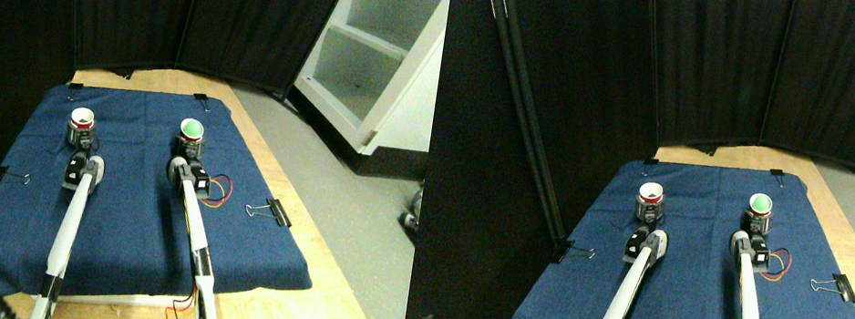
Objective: Pour (bimanual)
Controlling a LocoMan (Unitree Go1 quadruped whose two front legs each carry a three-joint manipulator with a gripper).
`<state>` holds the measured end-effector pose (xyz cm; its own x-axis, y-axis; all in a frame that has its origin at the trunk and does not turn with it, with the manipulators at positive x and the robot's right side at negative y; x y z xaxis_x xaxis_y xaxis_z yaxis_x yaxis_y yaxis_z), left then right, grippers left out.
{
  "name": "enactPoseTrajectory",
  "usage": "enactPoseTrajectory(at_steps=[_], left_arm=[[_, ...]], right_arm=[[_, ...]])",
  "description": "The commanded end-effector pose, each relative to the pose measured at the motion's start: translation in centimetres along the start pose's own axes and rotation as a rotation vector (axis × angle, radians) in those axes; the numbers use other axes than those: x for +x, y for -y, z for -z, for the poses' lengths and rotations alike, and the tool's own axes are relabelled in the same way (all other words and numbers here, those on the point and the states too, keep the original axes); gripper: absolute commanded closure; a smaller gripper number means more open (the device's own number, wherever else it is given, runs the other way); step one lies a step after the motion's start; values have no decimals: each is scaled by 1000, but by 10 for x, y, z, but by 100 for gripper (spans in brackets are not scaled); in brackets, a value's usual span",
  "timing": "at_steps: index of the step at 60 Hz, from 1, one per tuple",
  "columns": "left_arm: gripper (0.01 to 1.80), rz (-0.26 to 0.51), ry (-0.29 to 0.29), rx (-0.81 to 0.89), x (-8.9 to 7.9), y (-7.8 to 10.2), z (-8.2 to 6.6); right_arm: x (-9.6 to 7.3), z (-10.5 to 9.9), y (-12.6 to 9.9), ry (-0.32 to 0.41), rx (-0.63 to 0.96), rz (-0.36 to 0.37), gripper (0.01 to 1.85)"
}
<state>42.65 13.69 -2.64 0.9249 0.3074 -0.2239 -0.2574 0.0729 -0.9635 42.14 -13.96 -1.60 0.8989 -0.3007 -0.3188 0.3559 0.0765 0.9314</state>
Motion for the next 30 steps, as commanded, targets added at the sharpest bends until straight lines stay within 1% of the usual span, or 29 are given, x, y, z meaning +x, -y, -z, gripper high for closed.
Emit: enactPoseTrajectory(at_steps=[1, 5, 9, 11, 15, 18, 22, 24, 25, 28, 30], left_arm=[[148, 22, -13, 0, -3, 4, 1], [148, 28, -13, 15, -5, 6, 0], [148, 38, -30, 37, -8, 10, 0], [148, 40, -47, 29, -10, 13, 0], [148, 47, -59, 36, -13, 18, 0], [148, 62, -85, 29, -16, 23, 1], [148, 74, -105, 29, -19, 29, 2], [148, 86, -112, 40, -22, 33, 3], [148, 98, -124, 45, -23, 35, 4], [148, 120, -148, 57, -26, 40, 6], [148, 120, -151, 52, -27, 41, 6]], right_arm=[[-5, 0, -14, -8, -7, -67, 153], [-7, -2, -18, -6, 8, -72, 153], [-11, -3, -24, -15, -8, -93, 153], [-13, -4, -28, -35, -13, -122, 153], [-17, -6, -33, -39, -24, -138, 153], [-21, -8, -40, -42, -87, -154, 153], [-23, -9, -45, -57, -124, -169, 153], [-24, -10, -49, -72, -143, -191, 153], [-25, -11, -51, -76, -177, -204, 153], [-29, -12, -54, -82, -182, -206, 153], [-29, -12, -55, -83, -188, -208, 153]])
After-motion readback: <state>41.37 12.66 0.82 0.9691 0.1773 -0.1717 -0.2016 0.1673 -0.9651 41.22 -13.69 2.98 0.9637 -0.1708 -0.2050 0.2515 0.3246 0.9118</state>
